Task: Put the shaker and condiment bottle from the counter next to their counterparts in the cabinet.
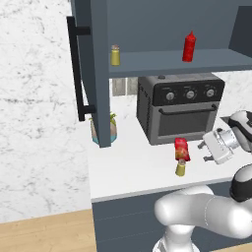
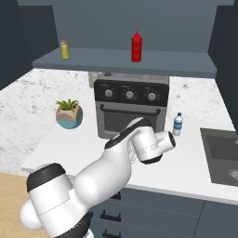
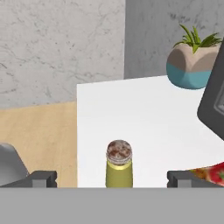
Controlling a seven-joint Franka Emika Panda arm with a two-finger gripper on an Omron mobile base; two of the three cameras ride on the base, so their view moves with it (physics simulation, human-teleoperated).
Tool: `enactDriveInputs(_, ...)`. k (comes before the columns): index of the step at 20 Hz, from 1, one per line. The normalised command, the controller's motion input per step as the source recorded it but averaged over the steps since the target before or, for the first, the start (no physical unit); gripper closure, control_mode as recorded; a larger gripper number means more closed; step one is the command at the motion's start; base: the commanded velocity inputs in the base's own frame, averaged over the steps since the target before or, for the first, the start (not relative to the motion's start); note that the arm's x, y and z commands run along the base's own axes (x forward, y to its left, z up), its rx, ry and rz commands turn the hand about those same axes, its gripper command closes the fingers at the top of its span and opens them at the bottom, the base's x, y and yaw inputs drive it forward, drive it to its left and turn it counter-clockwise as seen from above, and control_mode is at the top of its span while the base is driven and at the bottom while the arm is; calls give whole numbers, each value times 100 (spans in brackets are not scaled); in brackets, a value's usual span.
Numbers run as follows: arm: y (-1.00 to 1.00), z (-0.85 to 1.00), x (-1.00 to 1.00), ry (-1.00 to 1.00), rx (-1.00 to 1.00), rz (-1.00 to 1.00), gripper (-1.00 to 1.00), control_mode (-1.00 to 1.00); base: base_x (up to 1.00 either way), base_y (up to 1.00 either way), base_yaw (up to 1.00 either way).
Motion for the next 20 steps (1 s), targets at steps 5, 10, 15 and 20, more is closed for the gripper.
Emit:
enactDriveInputs(5, 17, -25, -9, 0, 0, 0, -100, -100, 0, 0, 0)
enactDriveInputs(10, 10, -23, 0, 0, 0, 0, -100, -100, 0, 0, 0)
enactDriveInputs(15, 2, -3, 11, 0, 0, 0, -100, -100, 0, 0, 0)
enactDriveInputs(20, 2, 0, 19, 0, 0, 0, -100, -100, 0, 0, 0)
